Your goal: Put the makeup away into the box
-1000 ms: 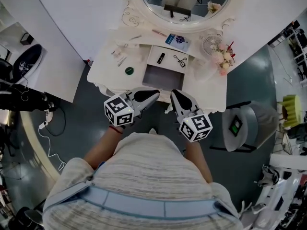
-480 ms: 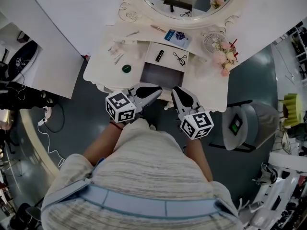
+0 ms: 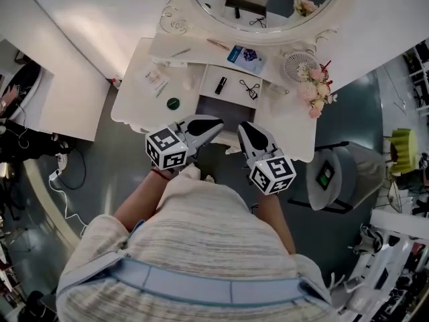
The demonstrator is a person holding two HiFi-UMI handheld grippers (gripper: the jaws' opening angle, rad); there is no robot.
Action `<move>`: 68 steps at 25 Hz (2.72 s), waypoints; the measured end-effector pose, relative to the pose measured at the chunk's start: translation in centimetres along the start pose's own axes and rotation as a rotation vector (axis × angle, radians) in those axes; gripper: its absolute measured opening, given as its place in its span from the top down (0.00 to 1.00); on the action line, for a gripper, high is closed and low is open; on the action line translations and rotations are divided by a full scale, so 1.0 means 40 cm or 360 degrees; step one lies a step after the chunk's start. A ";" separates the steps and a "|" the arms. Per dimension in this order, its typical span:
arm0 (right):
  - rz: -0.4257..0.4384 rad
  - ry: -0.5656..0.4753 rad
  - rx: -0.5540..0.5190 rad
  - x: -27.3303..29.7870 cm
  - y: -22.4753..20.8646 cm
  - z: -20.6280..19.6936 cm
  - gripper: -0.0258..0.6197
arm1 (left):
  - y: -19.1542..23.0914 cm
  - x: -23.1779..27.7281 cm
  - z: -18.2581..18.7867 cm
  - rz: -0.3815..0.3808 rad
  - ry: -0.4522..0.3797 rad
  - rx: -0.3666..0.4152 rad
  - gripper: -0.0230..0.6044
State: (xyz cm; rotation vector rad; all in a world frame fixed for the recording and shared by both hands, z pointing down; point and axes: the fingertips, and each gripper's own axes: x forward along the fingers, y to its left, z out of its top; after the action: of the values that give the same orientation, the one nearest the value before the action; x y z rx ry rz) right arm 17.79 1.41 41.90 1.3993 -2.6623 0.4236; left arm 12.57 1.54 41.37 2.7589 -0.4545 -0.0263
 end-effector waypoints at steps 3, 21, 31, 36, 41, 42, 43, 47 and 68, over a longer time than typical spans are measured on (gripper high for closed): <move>-0.0014 0.0007 0.0001 0.030 -0.009 0.008 0.94 | 0.036 0.005 0.013 -0.0011 0.0006 0.0002 0.94; -0.0091 0.0071 -0.0029 0.138 -0.085 0.019 0.94 | 0.179 0.018 0.016 -0.0022 0.0052 -0.0054 0.94; -0.0149 0.0169 -0.0073 0.177 -0.174 -0.014 0.93 | 0.218 0.037 -0.008 -0.0019 0.0087 -0.0084 0.94; -0.0167 0.0231 -0.0097 0.197 -0.212 -0.030 0.80 | 0.231 0.037 -0.022 -0.0013 0.0103 -0.0104 0.94; -0.0192 0.0294 -0.0126 0.210 -0.258 -0.044 0.77 | 0.244 0.040 -0.029 -0.0013 0.0110 -0.0126 0.94; -0.0195 0.0304 -0.0128 0.212 -0.266 -0.046 0.76 | 0.246 0.040 -0.030 -0.0012 0.0112 -0.0129 0.94; -0.0199 0.0313 -0.0129 0.215 -0.273 -0.049 0.76 | 0.248 0.041 -0.031 -0.0012 0.0115 -0.0130 0.94; -0.0225 0.0364 -0.0140 0.231 -0.306 -0.067 0.75 | 0.258 0.043 -0.034 -0.0016 0.0126 -0.0134 0.94; -0.0406 0.0705 -0.0157 0.290 -0.490 -0.233 0.75 | 0.305 0.026 -0.060 0.0015 0.0190 -0.0165 0.94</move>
State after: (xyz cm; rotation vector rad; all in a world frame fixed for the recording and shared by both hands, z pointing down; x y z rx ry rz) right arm 26.89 -15.59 57.19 1.3980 -2.0974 0.4982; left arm 9.98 -8.86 47.78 2.6392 -0.4216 0.1135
